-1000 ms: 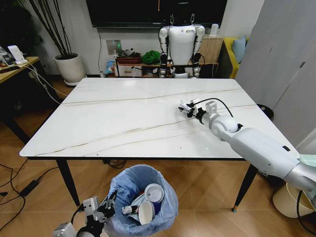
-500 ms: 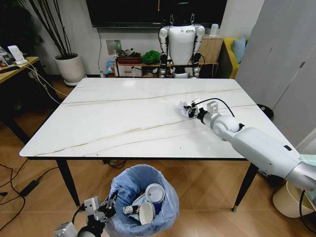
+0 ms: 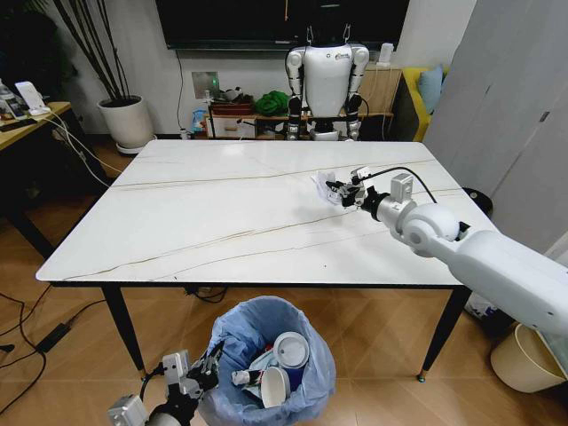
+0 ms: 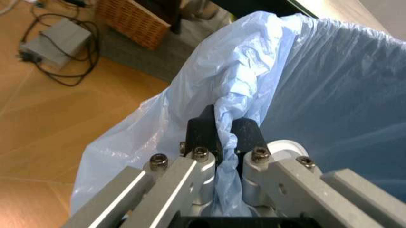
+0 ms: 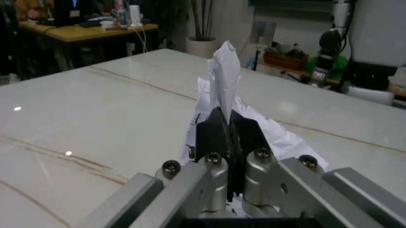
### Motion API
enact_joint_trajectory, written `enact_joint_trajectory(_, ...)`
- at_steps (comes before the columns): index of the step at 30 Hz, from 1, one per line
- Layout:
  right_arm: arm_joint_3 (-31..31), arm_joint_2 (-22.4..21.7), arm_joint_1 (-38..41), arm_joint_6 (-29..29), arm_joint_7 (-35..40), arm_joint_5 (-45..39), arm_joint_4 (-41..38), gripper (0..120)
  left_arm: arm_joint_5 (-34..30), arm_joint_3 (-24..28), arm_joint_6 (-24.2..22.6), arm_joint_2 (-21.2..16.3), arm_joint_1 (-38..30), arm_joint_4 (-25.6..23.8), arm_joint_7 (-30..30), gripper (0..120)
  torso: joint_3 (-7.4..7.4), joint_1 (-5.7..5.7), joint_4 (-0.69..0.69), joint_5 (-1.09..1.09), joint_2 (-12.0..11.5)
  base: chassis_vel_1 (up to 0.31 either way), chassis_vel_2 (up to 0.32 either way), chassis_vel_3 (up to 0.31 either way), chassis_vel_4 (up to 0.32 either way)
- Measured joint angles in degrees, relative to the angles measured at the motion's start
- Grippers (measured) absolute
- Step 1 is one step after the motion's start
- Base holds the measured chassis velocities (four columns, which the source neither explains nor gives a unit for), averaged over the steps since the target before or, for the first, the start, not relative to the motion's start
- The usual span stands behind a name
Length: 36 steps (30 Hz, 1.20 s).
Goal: Pick up the trash bin and place the trash from the table into it.
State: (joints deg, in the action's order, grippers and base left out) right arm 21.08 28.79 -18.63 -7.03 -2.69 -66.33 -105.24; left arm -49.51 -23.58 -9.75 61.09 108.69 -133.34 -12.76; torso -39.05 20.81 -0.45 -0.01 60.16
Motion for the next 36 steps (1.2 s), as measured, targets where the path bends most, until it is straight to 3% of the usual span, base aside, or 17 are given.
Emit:
enact_joint_trajectory(1,-1.63,-3.87,-2.84,2.47,-2.15,-0.28,-3.57,0,-0.17,0.39,-0.01,-0.65,-0.54,0.45,0.15,0,0.0,0.0,-0.02,0.01,0.0,0.0,0.0,0.0,0.0)
enact_joint_trajectory(3,-2.03,-5.17,-3.85,3.55,-2.71,-0.29,-4.77,0,-0.2,0.58,-0.01,-0.85,-0.72,0.67,0.22,0,0.0,0.0,-0.01,0.03,0.0,0.0,0.0,0.0,0.0)
enact_joint_trajectory(7,-3.71,-12.15,-9.94,11.62,-5.69,3.04,-13.38,0,-0.75,1.63,-0.1,-1.61,-1.9,0.95,0.11,0,0.0,0.0,-0.02,-0.01,0.0,0.0,0.0,0.0,0.0)
enact_joint_trajectory(11,-3.58,-12.94,-11.4,14.4,-7.57,5.48,-17.91,0,-0.59,1.1,-0.11,-0.85,-1.4,0.35,0.06,0,-0.01,0.0,0.05,0.03,0.0,0.0,0.0,0.0,0.0)
enact_joint_trajectory(18,-2.89,-13.79,-12.12,15.69,-10.73,8.11,-23.84,0,-0.5,0.76,-0.13,-0.68,-1.51,0.32,0.06,0,-0.01,0.01,0.01,-0.01,0.0,0.0,0.0,0.0,0.0)
enact_joint_trajectory(27,-1.69,-11.46,-14.11,18.24,-21.93,12.87,-22.55,0,-1.42,-0.4,-0.19,-0.55,-1.66,0.43,0.06,0,-0.02,0.01,0.01,0.0,0.0,0.0,0.0,0.0,0.0)
enact_joint_trajectory(36,1.91,-3.92,-15.39,19.94,-31.0,22.45,-16.65,0,-1.72,-0.04,-0.33,0.55,-2.98,1.93,0.14,0,-0.02,0.01,0.02,0.01,-0.02,0.0,0.0,0.0,0.0)
